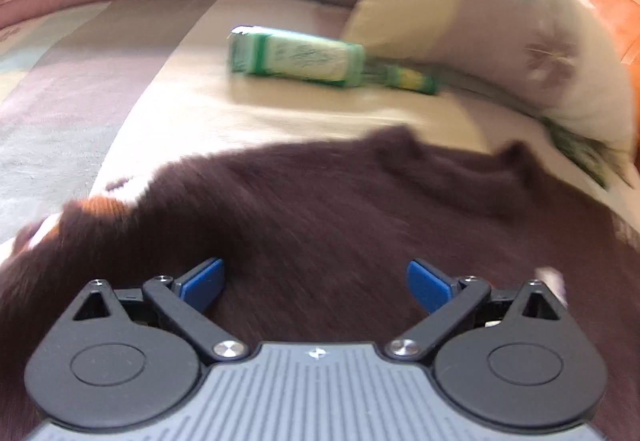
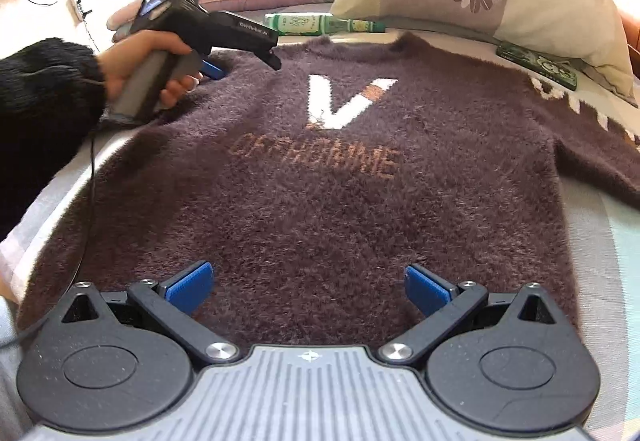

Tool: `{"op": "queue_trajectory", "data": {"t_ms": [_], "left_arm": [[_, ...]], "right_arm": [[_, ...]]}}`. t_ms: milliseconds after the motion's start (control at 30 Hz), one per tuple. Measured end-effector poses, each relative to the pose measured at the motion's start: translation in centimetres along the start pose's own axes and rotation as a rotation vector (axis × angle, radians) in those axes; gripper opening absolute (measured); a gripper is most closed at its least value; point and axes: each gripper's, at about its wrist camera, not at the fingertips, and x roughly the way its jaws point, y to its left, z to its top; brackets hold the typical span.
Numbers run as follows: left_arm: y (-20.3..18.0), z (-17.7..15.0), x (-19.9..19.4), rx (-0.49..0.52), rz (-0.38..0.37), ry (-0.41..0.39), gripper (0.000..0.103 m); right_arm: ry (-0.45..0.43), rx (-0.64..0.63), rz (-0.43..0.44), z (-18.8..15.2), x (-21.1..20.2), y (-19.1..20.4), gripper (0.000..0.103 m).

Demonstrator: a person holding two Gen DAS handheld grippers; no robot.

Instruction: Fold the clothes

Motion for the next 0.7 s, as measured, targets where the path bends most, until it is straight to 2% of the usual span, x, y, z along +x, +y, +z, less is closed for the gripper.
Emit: {"op": "queue_trajectory", "data": {"t_ms": [100,233,433,600,700], "left_arm": [[0.8,1.5,3.0,-0.025,0.027,0.002,0.102],[0.6,2.9,4.1,-0.038,0.054,0.031,0.102],[-1.1,1.5,2.1,0.069,0.077,0.044,0.102],[-2.3,1.4,-0.8,0.082,-0.013,0.021,0.102],[-2.5,2.0,-0.4,0.065,-0.041,-0.002,0.102]], "right_arm": [[-0.006,0.009,-0.002,0.1,0.0,-0.4,0.103],[-0.005,0.021,0.017,0.0,-0.1,-0.6,0.103],[-0.028,0.032,0.012,-0.1,-0.9,-0.7,0.103],[-0.046,0.033,0.024,-0.2,-1.6,-0.7,0.103],[-0.043,0.034,0.023,-0.3,-1.5,-0.9,0.103]]}}
